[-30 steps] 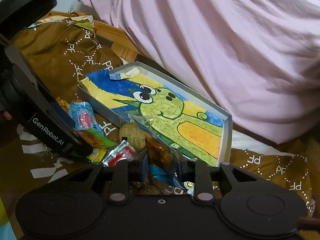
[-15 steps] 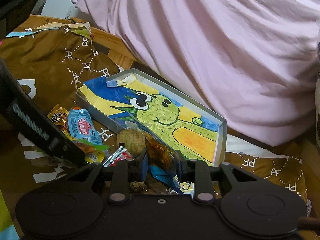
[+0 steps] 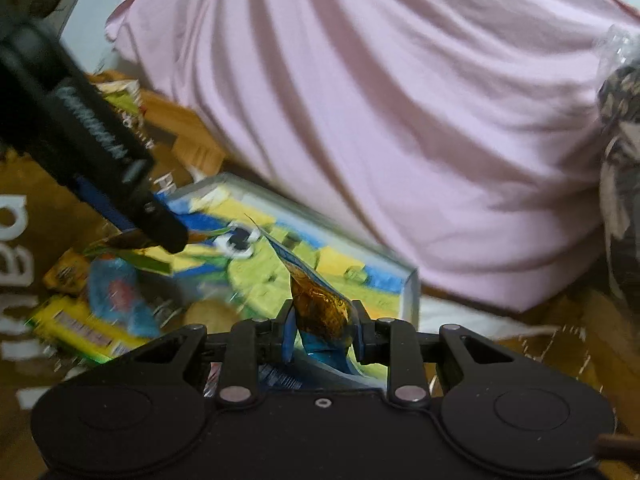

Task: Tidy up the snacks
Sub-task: 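Carry both packets over the tray and open both tools to drop them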

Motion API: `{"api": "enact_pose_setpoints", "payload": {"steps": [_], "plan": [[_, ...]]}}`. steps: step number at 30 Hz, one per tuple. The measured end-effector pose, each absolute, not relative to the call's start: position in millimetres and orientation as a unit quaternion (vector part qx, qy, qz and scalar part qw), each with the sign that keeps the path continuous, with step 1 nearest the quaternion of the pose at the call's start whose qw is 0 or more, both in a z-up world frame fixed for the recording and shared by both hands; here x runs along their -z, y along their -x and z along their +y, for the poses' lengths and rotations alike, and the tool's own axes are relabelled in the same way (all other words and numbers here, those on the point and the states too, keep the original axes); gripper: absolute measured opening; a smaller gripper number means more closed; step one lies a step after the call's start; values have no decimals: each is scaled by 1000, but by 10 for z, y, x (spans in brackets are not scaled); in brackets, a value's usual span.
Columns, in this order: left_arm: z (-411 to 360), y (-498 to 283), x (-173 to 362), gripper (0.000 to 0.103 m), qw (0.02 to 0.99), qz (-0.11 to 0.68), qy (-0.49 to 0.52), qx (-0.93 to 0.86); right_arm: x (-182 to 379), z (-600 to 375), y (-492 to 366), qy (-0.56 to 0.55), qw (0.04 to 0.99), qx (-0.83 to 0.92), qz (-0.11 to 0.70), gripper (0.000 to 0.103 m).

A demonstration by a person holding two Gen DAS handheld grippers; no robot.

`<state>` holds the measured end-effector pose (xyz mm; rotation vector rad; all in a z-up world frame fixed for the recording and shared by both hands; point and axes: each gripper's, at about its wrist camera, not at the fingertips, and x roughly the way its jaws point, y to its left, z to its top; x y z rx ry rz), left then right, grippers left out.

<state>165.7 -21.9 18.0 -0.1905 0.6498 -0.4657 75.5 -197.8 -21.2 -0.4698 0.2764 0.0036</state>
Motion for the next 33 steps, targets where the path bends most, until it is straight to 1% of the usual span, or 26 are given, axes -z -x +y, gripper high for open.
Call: {"api": "enact_pose_setpoints", "payload": {"steps": [6,12,23,30,33], "plan": [[-240,-2053,-173,52,934,271,103,208,168,-1985,-1089,234,965,21,113,29],[-147,-2375,163,52,930,269,160,194,250,-1983,-1516,243,962,37,119,29],[-96,-2623,544,52,928,303,145,163,579,-1956,-2013,246,943,57,217,29],[-131,-2626,529,53,928,301,133,172,614,-1892,-2105,241,939,52,240,29],[-139,-2622,522,53,928,302,130,174,582,-1915,-2129,217,942,46,250,28]]}}
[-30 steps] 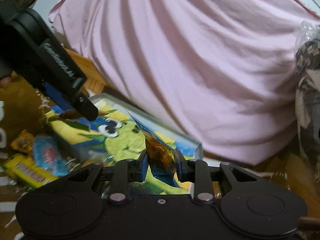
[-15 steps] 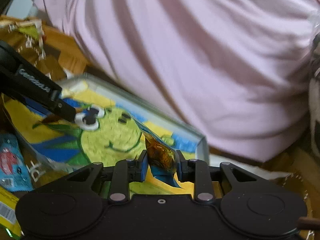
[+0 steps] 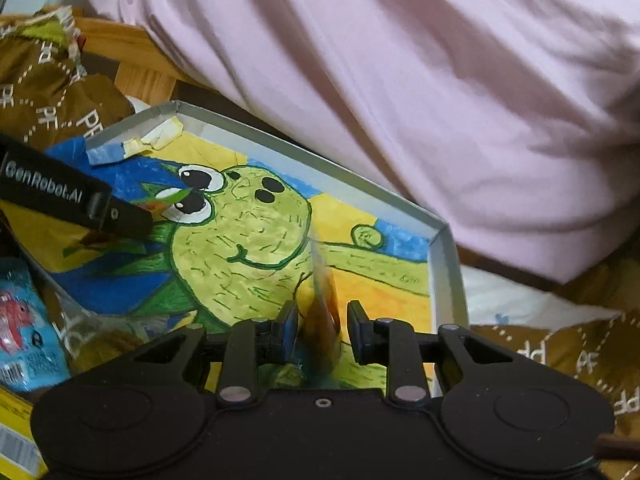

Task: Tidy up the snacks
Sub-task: 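Carry both packets over the tray and open both tools to drop them, then lift both tools out of the tray and back over the snack pile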

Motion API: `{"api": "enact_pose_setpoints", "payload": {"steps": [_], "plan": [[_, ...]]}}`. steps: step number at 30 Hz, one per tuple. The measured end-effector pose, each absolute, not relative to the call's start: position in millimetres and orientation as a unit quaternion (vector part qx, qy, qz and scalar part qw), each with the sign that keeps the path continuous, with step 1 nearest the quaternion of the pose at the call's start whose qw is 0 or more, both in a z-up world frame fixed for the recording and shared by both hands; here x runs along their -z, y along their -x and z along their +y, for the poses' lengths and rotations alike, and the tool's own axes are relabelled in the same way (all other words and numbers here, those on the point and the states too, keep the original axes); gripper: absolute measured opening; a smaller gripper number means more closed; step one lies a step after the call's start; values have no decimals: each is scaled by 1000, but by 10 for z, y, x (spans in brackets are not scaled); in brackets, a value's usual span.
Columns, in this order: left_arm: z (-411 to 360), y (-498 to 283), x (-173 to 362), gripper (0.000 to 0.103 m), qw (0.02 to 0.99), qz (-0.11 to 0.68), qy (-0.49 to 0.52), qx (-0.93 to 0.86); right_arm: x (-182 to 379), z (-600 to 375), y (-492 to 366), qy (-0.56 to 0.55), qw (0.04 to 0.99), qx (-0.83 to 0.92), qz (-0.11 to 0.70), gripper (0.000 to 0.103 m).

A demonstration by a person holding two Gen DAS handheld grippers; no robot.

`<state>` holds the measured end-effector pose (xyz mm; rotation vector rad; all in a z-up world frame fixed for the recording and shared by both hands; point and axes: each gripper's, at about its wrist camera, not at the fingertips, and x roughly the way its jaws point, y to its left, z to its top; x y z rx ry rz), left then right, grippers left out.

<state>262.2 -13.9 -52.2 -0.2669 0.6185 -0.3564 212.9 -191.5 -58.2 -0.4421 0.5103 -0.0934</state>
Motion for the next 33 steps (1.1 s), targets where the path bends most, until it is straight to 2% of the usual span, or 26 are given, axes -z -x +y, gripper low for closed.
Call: {"api": "enact_pose_setpoints", "payload": {"steps": [5,7,9,11,13,17,19,22,33], "plan": [[-134,-2617,527,58,925,308,133,179,580,-1915,-2117,212,943,38,253,31],[-123,-2611,519,61,923,311,138,181,569,-1939,-2101,201,945,36,254,43],[-104,-2594,504,63,921,311,144,182,540,-1972,-2074,188,949,34,252,51],[-77,-2574,484,69,920,311,152,181,499,-2002,-2033,171,953,31,249,58],[-42,-2545,451,82,921,308,159,177,448,-2029,-1983,154,957,26,245,69],[12,-2468,344,86,924,300,167,168,329,-2085,-1865,119,967,14,226,78],[32,-2406,276,96,928,293,166,159,258,-2118,-1776,104,971,10,215,84],[55,-2287,158,101,935,279,163,148,149,-2152,-1577,101,976,11,195,93],[150,-1543,-161,103,955,242,127,120,-94,-2174,-827,102,982,4,158,102]]}}
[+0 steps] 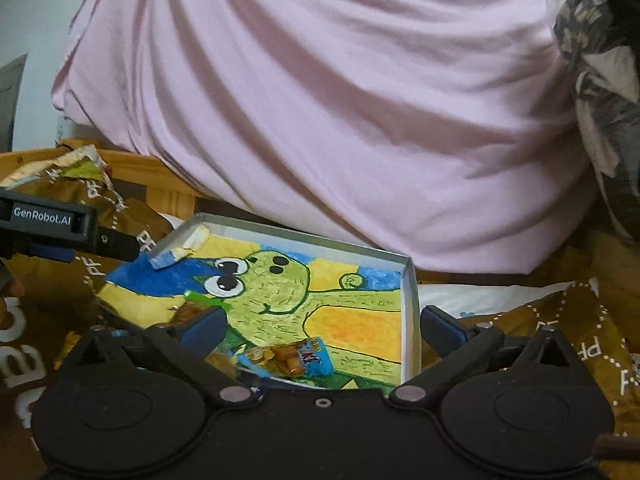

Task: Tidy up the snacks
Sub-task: 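Lift both tools out of the tray and back over the snack pile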

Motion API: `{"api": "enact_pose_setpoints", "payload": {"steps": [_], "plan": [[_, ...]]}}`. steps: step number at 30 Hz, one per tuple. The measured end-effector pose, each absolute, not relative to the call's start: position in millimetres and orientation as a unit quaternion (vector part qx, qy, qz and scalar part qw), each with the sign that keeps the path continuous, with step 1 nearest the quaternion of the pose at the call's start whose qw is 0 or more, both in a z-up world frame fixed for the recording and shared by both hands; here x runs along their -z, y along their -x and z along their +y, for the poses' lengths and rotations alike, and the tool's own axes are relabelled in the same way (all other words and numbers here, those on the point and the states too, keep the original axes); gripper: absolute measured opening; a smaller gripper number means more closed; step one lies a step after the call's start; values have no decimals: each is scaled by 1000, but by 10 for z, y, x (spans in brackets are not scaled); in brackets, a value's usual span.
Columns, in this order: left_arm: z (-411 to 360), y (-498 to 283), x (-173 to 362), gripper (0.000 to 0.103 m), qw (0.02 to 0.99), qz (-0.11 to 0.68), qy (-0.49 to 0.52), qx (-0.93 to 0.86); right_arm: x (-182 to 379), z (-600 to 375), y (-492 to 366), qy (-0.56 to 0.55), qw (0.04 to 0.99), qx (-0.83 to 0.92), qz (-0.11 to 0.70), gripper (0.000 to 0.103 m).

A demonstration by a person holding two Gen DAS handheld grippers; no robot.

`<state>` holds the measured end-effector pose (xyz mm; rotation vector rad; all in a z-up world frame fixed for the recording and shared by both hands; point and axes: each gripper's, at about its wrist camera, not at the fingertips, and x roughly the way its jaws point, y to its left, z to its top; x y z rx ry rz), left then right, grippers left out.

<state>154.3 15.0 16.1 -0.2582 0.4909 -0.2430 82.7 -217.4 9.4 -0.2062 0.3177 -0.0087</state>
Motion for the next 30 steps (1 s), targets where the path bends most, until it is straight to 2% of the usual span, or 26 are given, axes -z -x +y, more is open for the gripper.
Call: {"api": "enact_pose_setpoints", "payload": {"steps": [16,30], "plan": [[26,-458,-368,103,975,189,31,115,-272,-2176,129,54,986,-10,157,102],[-67,38,-342,103,963,232,-35,131,-228,-2116,474,46,975,-13,215,102]]}}
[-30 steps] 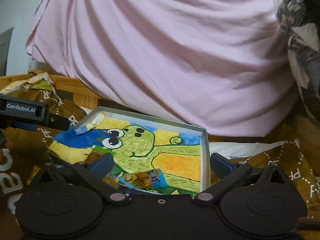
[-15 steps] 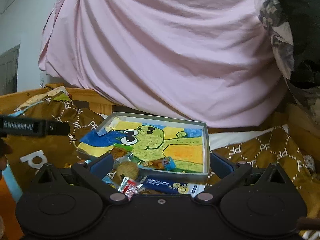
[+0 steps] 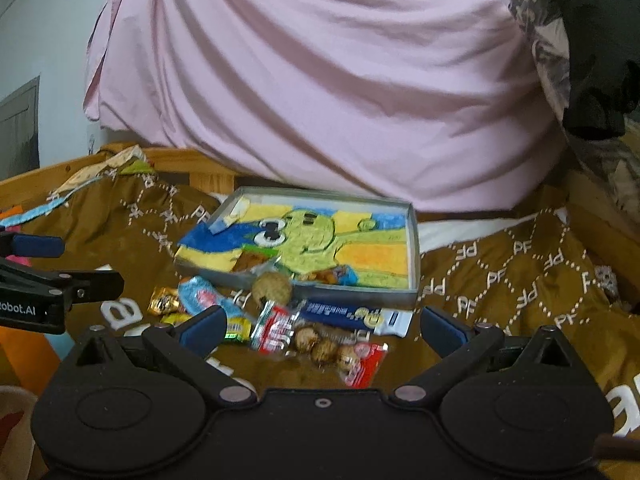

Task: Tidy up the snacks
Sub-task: 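Lift both tools out of the tray and back over the snack pile, then move the left tool to the yellow snack bar while the right tool reaches the quail-egg pack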

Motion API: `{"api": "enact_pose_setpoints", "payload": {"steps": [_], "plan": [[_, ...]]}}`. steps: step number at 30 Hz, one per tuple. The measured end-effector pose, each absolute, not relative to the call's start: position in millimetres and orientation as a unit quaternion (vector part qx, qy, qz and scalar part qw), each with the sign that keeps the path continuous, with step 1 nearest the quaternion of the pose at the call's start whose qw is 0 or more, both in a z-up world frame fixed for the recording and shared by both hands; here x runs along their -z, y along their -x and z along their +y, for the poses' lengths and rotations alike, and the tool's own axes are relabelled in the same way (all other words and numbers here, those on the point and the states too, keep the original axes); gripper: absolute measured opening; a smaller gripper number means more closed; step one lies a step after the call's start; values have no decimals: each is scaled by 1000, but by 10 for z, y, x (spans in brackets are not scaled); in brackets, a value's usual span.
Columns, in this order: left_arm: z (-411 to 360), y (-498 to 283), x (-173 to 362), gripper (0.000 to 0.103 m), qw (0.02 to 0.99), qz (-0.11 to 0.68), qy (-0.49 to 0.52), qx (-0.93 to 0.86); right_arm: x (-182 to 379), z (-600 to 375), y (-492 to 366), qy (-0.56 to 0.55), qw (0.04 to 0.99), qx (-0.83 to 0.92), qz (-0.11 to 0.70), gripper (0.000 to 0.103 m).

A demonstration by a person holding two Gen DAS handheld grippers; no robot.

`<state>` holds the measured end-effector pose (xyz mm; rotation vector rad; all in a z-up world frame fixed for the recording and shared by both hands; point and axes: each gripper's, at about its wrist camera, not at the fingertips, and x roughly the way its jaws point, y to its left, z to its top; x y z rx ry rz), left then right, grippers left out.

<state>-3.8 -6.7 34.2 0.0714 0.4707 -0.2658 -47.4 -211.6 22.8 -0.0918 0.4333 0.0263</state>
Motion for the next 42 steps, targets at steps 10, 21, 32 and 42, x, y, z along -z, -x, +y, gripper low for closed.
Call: {"api": "enact_pose_setpoints", "payload": {"steps": [10,21,32,42], "plan": [[-16,-326,-175,103,934,307,-27,181,-88,-2038,358,72,965,-22,250,102],[-177,-781,94,103,915,320,-83,230,60,-2048,-26,109,948,-57,294,102],[-319,-1067,267,103,895,315,-130,287,274,-2292,-506,122,932,-99,328,102],[-413,-1290,457,103,869,346,-149,321,518,-2335,-836,151,921,-115,339,95]]}}
